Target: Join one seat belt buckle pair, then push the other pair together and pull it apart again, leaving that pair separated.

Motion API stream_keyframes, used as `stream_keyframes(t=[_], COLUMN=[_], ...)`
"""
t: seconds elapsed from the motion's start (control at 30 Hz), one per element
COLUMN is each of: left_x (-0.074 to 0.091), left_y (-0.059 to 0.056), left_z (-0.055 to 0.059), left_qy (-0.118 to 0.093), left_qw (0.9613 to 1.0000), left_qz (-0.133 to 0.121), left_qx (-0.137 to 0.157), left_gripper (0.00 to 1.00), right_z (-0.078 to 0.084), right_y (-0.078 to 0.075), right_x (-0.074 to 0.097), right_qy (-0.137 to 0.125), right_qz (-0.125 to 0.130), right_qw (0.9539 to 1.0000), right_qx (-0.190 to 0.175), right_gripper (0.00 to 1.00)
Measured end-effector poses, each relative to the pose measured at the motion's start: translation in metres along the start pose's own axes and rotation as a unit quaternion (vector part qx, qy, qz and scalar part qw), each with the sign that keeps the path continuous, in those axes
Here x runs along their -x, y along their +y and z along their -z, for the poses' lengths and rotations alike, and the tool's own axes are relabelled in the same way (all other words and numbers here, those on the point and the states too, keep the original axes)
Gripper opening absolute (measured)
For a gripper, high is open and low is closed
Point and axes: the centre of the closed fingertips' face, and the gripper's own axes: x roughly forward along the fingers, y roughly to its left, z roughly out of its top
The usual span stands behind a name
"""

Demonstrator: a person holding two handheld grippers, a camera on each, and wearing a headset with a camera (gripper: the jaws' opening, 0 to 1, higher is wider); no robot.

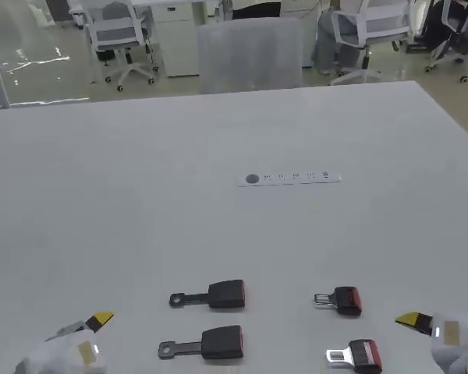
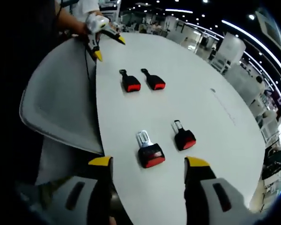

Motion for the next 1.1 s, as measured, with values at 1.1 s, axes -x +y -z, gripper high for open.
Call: stream_keyframes(t=[1.1], left_x=[-0.108], left_y=[-0.059], left_z=[-0.059], left_qy=[0.062], left_qw=[0.9701], left_qz=[0.21], left_qx=[-0.104], left_gripper=[0.5], right_z=[0.03], right_y=[-0.015], right_x=[-0.071], right_qy=[0.062], right_qz=[-0.122], right_qw=[0.9895], right_qx=[0.048], right_gripper=[0.38])
